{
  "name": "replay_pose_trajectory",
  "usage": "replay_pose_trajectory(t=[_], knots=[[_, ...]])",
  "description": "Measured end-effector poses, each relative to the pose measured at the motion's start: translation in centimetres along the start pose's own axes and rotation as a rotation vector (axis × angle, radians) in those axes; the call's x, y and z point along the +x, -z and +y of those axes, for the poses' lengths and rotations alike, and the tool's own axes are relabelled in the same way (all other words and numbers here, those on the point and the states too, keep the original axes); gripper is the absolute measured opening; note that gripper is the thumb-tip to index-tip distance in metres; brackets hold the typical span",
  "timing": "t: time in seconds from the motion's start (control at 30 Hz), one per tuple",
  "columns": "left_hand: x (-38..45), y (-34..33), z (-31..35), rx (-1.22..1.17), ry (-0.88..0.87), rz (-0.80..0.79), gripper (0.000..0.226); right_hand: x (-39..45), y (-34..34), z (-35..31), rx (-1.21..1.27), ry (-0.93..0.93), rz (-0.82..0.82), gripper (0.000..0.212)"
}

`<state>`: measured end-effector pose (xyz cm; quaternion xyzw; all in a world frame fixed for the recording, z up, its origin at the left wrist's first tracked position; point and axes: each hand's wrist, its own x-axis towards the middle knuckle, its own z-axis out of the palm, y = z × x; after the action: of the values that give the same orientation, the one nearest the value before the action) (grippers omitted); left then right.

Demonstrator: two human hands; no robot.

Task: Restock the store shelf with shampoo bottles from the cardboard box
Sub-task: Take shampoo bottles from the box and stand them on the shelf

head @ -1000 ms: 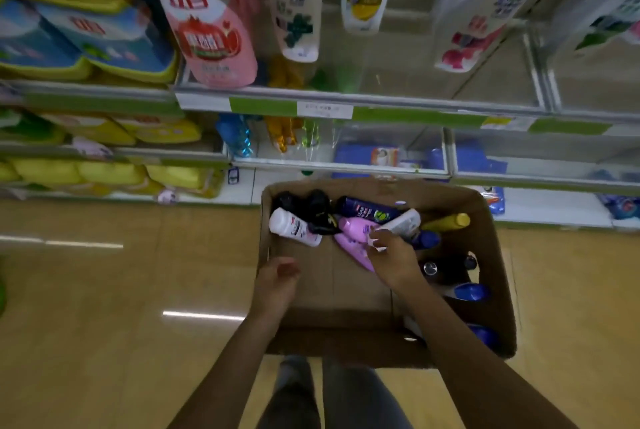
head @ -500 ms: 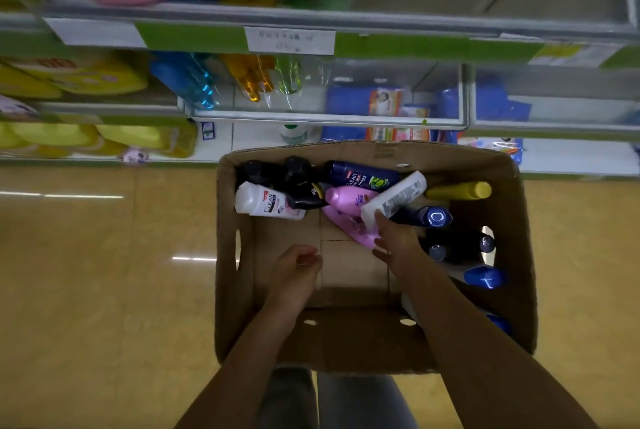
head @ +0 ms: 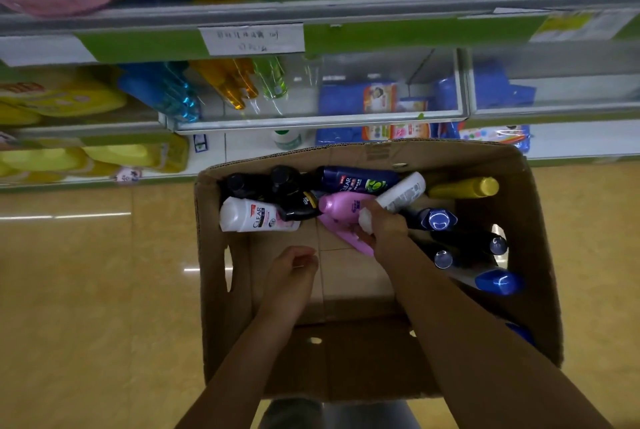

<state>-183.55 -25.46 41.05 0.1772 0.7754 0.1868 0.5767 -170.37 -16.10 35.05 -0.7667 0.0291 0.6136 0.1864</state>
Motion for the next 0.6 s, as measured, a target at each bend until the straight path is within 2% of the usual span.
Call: replay_pose_trajectory(t=[0.07, 0.13, 0.23, 0.33, 0.43, 0.5, 0.6], knots=[[-0.4, 0.1, 0.0, -0.001, -0.005, -0.007, 0.016, -1.3, 0.7, -0.1, 0.071, 0.027, -0.048, 0.058], [-0.9, 0.1, 0.0, -0.009, -0.009, -0.016, 0.015, -3.5, 1.6, -0.1, 0.202, 0.023, -0.158, 0.043], [-1.7, 0.4, 0.2, -0.027, -0.030, -0.017, 0.016, -7.3, 3.4, 0.2, 0.314, -0.002, -0.301, 0.040], [-2.9, 0.8, 0.3, -0.022, -0.053, -0.018, 0.017, -10.1, 4.7, 0.8, 0.224, 0.009, -0.337, 0.039], [-4.4, 1.3, 0.5, -0.041, -0.076, -0.019, 0.017, -13.4, 5.6, 1.1, 0.102, 0.015, -0.395, 0.029], [-5.4, 1.8, 0.9, -0.063, -0.092, -0.011, 0.013, -15.9, 6.2, 1.0, 0.018, 0.047, -0.453, 0.024], [-6.7, 2.8, 2.1, -0.116, -0.110, 0.013, 0.020, -19.8, 7.1, 0.4, -0.084, 0.073, -0.562, 0.020]])
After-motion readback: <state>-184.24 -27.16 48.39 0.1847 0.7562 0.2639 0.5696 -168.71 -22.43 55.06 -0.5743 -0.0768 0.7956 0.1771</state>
